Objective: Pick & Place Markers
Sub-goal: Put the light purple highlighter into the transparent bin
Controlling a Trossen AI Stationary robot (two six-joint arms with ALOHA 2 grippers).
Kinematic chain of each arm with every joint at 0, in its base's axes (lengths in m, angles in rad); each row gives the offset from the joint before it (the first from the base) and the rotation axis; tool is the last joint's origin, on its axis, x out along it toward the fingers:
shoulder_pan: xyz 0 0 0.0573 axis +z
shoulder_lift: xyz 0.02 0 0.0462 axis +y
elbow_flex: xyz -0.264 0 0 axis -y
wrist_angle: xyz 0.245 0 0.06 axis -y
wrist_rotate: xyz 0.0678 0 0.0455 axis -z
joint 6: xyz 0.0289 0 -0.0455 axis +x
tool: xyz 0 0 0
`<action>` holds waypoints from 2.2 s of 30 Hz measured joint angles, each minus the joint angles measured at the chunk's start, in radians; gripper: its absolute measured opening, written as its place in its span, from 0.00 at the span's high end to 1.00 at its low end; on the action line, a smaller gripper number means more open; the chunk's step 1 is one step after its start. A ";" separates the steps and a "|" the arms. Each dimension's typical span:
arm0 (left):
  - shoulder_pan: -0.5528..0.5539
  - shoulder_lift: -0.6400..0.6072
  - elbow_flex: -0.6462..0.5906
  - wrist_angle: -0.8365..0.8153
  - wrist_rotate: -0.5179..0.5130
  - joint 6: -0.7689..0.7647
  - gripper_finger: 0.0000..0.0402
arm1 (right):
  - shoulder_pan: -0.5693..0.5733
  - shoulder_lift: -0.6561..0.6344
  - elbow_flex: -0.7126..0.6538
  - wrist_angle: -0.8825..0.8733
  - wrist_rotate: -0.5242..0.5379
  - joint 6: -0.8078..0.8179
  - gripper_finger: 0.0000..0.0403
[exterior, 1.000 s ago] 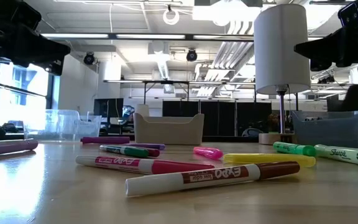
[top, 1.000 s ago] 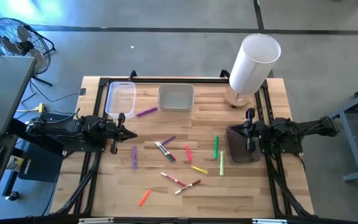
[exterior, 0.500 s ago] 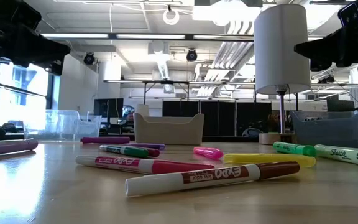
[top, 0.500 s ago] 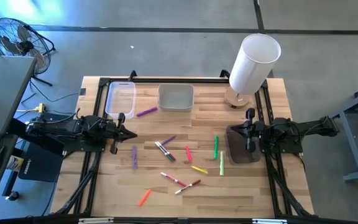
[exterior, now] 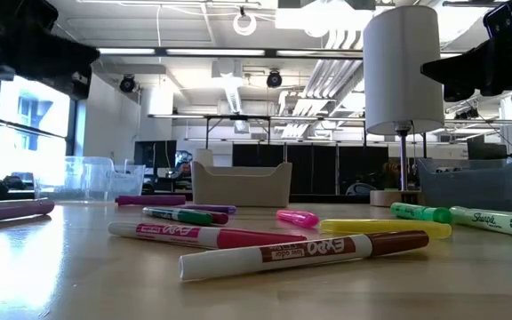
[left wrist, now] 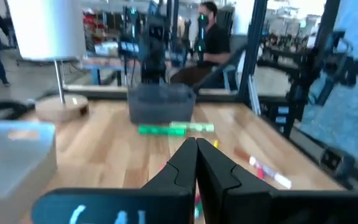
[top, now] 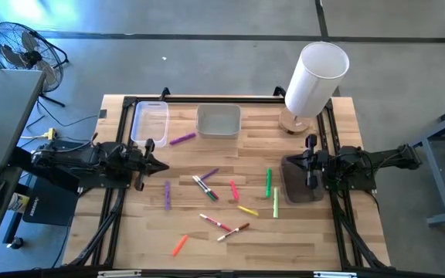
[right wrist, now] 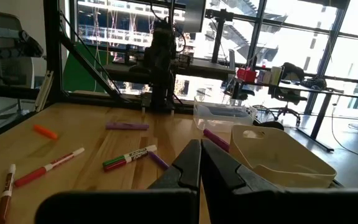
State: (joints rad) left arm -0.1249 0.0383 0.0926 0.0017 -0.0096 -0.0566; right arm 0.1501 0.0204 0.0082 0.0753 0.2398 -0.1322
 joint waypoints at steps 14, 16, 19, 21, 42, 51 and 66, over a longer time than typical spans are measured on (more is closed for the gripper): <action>-0.166 0.506 0.453 -0.192 -0.357 -0.252 1.00 | 0.000 0.000 0.000 0.000 0.000 0.000 1.00; -0.164 0.590 0.543 -0.311 -0.357 -0.351 1.00 | 0.000 0.000 0.000 0.000 0.000 0.000 1.00; -0.164 0.705 0.673 -0.512 -0.348 -0.433 1.00 | 0.000 0.000 0.000 0.000 0.000 0.000 1.00; -0.164 0.771 0.748 -0.645 -0.344 -0.461 1.00 | 0.000 0.000 0.000 0.000 0.000 0.000 1.00; -0.163 1.104 0.883 -1.087 -0.234 -0.890 0.84 | 0.000 0.000 0.000 -0.003 0.000 0.000 1.00; -0.163 1.247 0.882 -1.197 -0.125 -1.374 0.56 | 0.000 0.000 0.000 -0.003 0.000 0.000 1.00; -0.163 1.432 0.801 -1.033 0.003 -1.492 0.54 | 0.000 0.000 0.000 -0.003 0.000 0.000 1.00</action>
State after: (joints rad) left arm -0.2882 1.4701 0.8932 -1.0311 -0.0064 -1.5490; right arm 0.1503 0.0207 0.0084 0.0722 0.2398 -0.1322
